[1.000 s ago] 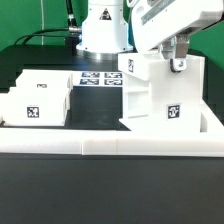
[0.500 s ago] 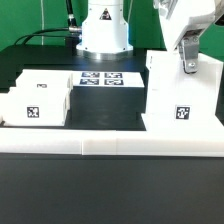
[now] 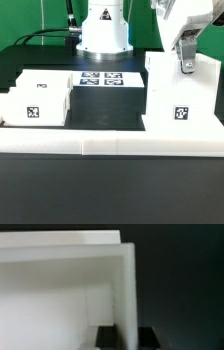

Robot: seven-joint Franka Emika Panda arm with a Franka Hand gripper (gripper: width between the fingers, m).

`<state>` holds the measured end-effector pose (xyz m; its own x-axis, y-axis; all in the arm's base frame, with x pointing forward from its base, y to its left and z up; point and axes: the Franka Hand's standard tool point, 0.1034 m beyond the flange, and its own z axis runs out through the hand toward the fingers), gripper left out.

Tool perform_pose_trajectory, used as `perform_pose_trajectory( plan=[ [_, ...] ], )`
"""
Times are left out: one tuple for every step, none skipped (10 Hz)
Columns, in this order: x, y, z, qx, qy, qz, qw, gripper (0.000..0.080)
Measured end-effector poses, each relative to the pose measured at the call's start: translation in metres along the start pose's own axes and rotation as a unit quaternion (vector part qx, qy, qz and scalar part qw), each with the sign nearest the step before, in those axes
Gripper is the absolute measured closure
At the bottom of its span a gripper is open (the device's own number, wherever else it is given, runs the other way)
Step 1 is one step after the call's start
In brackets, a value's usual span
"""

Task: Assemble drawer

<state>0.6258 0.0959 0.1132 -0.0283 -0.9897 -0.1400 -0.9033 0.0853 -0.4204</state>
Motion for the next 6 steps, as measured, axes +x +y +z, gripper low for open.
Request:
perform_pose_trajectory(
  plan=[
    [0.0002, -0.0007, -0.0007, 0.001, 0.0, -0.002, 1.0, 0.0725],
    [0.0002, -0.0004, -0.0004, 0.0, 0.0, -0.005, 1.0, 0.0669],
    [0.0002, -0.0001, -0.0003, 0.0, 0.0, -0.008, 1.0, 0.0481],
    [0.0003, 0.0, -0.0002, 0.0, 0.0, -0.01, 1.0, 0.0345],
    [0.0003, 0.0001, -0.0002, 0.0, 0.0, -0.012, 1.0, 0.0345],
    [0.0002, -0.0003, -0.0004, 0.0, 0.0, -0.015, 1.0, 0.0199]
  ],
)
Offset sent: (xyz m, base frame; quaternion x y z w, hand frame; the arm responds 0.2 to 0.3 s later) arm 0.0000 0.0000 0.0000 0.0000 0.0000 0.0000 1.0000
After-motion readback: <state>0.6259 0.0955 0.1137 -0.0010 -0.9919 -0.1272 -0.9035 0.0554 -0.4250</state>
